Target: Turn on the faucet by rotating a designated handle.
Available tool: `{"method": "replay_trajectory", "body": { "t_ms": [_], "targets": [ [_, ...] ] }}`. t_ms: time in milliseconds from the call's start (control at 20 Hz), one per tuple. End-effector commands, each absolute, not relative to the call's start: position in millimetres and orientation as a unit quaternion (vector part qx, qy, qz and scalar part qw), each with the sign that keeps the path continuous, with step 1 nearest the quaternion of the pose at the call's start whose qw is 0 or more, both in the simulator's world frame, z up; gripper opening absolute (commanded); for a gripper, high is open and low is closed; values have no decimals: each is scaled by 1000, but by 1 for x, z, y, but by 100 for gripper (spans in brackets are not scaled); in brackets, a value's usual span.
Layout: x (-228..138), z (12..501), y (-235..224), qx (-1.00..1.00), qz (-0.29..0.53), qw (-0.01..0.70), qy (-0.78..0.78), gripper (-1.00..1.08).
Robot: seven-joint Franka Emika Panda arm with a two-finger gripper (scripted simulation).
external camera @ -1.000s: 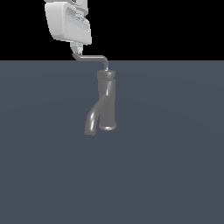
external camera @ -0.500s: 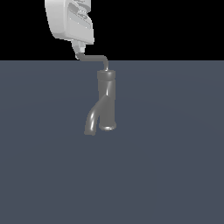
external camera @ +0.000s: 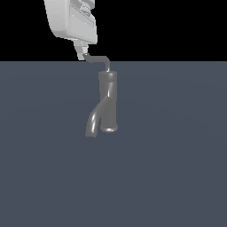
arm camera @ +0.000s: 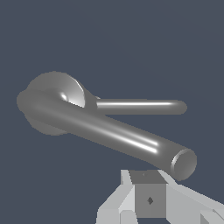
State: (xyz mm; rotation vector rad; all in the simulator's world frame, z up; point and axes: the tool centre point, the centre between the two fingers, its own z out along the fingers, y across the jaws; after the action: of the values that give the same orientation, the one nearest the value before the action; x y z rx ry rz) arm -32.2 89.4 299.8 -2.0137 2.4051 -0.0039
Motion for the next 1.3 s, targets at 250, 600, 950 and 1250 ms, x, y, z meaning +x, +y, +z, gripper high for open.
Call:
{"method": "replay_trajectory", "body": {
  "t_ms": [250, 600, 950, 1250],
  "targets": [
    [-42, 300, 73, -641, -1, 1, 768, -100],
    [-53, 300, 34, -640, -1, 1, 768, -100],
    [-60, 300, 31, -655, 0, 1, 756, -100],
    [-49, 300, 5, -650, 0, 1, 760, -100]
  ]
}}
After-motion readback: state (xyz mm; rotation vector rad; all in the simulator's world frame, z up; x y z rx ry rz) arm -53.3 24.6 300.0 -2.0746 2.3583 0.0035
